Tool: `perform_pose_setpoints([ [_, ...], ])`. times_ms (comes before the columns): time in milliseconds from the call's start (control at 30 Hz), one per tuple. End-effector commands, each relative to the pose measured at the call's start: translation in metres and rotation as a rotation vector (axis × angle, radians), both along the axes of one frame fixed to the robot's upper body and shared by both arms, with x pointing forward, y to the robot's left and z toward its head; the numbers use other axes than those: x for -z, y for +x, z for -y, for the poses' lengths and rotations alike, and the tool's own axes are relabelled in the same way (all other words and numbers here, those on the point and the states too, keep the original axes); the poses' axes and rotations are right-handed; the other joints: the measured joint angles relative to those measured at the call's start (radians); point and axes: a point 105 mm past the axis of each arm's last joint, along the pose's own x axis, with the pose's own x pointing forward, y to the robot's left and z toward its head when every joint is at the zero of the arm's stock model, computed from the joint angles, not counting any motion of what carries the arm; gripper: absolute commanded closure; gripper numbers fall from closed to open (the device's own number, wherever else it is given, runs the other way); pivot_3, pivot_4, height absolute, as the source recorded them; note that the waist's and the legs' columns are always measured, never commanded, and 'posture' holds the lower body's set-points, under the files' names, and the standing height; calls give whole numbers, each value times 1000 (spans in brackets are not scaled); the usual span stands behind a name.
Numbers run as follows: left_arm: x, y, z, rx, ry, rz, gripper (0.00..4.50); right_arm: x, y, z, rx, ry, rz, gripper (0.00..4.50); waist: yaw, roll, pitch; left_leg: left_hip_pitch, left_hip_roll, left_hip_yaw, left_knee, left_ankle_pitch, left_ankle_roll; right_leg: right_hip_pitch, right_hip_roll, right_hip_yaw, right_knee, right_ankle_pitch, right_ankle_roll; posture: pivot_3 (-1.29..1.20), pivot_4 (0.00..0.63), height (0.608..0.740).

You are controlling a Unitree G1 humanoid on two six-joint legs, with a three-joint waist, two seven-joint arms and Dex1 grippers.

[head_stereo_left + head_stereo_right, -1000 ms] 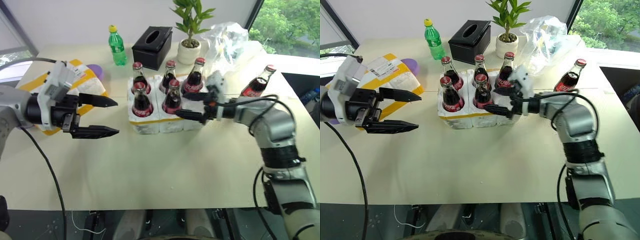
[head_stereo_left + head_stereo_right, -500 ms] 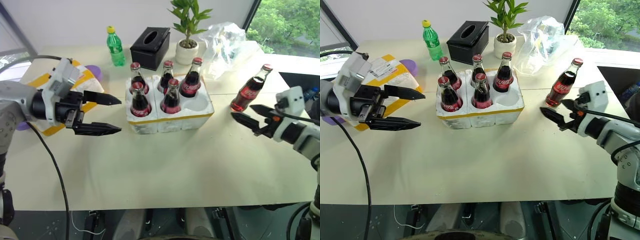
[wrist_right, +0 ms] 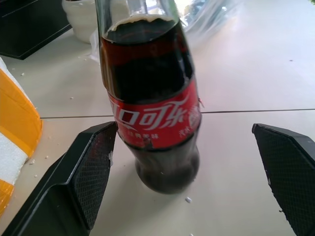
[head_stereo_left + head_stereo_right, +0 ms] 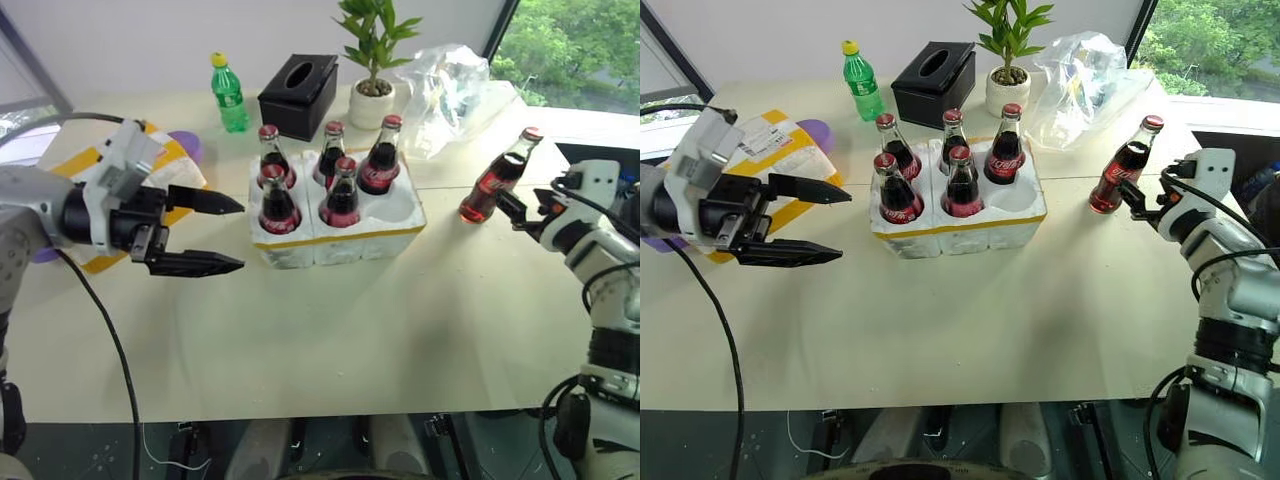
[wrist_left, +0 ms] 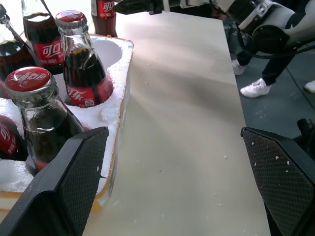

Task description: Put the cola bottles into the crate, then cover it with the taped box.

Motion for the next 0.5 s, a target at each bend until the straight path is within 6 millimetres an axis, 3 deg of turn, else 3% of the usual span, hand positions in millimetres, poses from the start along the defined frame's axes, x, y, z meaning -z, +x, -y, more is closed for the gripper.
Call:
perform_pose_setpoints([
  [33, -13, -6, -2, -7, -2, 52, 0, -13, 9, -3, -27, -20, 52, 17, 2, 0, 0, 0, 0, 0, 0, 0, 0, 0, 0, 0, 0, 0, 0, 0, 150, 732],
  [433, -10, -10, 2, -9, -13, 47, 0, 0, 40, 1, -22, 12, 35, 17, 1, 0, 0, 0, 0, 0, 0, 1, -2, 0, 1, 0, 0, 0, 0, 0, 150, 732],
  [500, -10, -10, 3, -8, -13, 47, 0, -2, 41, 0, -39, 15, 51, 900, 1, 0, 0, 0, 0, 0, 0, 1, -2, 0, 1, 0, 0, 0, 0, 0, 150, 732],
])
